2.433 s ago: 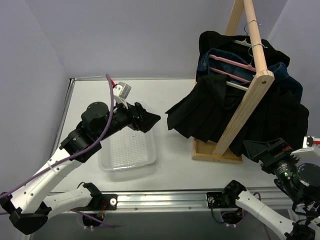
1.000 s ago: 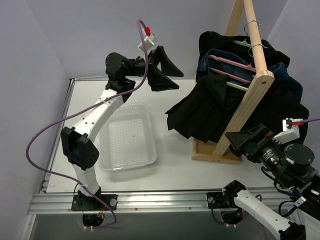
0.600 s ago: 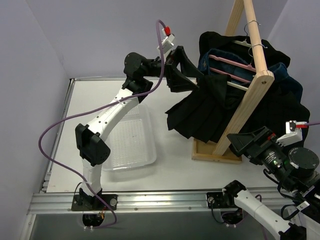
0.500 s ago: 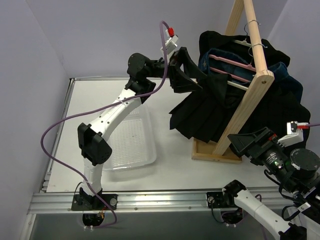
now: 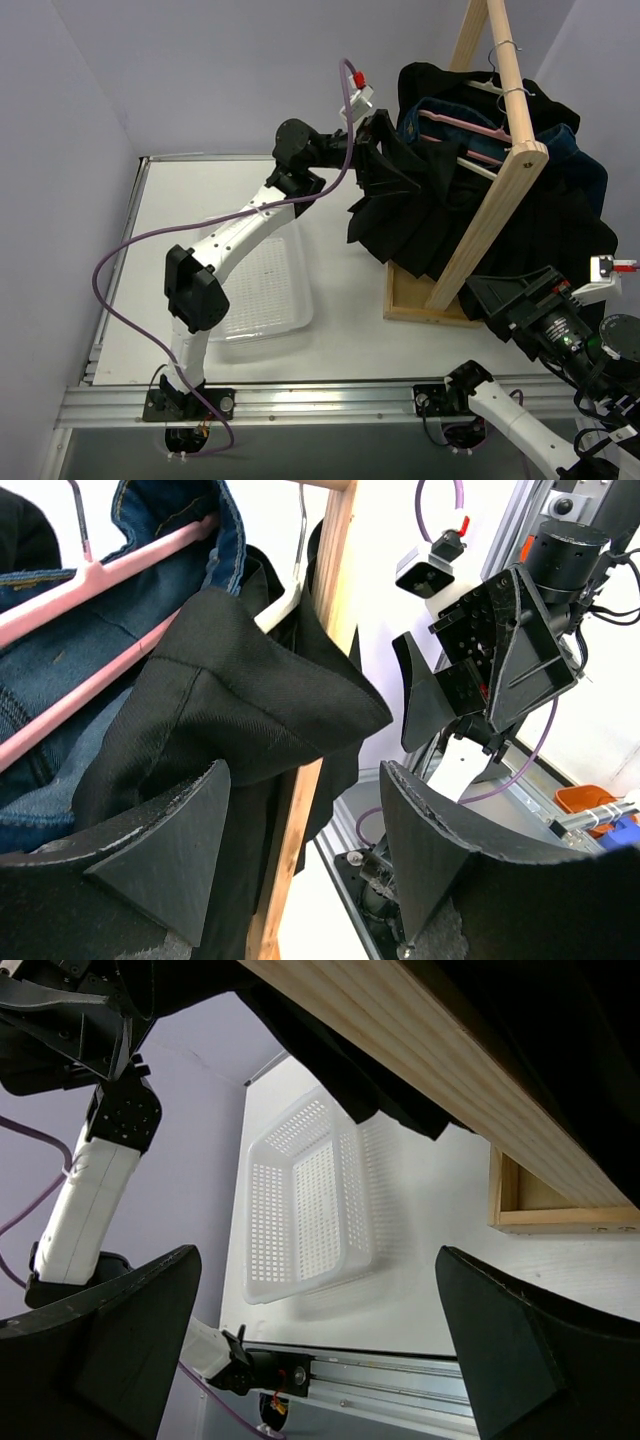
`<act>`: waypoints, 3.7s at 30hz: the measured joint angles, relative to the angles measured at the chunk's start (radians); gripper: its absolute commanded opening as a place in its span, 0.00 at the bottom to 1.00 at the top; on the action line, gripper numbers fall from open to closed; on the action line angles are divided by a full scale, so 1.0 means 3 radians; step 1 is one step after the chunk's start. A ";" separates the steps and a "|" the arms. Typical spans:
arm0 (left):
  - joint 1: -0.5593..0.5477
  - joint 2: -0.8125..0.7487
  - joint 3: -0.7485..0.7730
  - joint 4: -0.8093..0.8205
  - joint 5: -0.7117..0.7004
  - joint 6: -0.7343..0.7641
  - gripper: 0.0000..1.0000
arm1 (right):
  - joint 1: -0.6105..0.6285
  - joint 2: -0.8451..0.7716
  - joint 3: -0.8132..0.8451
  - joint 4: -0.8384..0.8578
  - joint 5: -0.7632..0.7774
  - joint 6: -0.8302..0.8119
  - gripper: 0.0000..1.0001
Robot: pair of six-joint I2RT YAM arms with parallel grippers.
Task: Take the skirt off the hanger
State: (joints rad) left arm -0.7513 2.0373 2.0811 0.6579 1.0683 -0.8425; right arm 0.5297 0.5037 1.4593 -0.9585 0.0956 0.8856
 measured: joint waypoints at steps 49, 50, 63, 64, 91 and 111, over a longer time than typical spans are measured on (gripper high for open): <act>-0.0085 0.0282 0.0454 -0.0538 -0.0106 0.0387 0.50 | -0.0047 -0.0048 0.0254 -0.0112 -0.0011 0.0022 0.99; -0.0093 0.0282 0.0458 -0.0567 -0.0104 0.0404 0.48 | -0.0047 -0.0048 0.0254 -0.0112 -0.0011 0.0022 0.99; -0.0174 0.0240 0.0746 -0.1499 -0.0237 0.0819 0.02 | -0.0047 -0.0034 0.0398 -0.0134 0.0032 0.0013 0.99; -0.0174 0.0240 0.0790 -0.1575 -0.0249 0.0829 0.02 | -0.0048 -0.0034 0.0398 -0.0137 0.0034 0.0013 0.99; -0.0177 0.0729 0.2159 -0.2558 -0.0575 0.0497 0.02 | -0.0061 0.0099 0.0563 -0.0135 0.0071 -0.0041 1.00; -0.0284 0.0437 0.1007 -0.2864 -0.0722 0.0874 0.02 | -0.0062 0.0184 0.0523 -0.0094 0.0076 -0.0234 1.00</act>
State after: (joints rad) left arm -0.8364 2.1685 2.3833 -0.2012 0.8516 -0.5804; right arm 0.5110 0.5591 1.6161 -0.9867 0.1184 0.8154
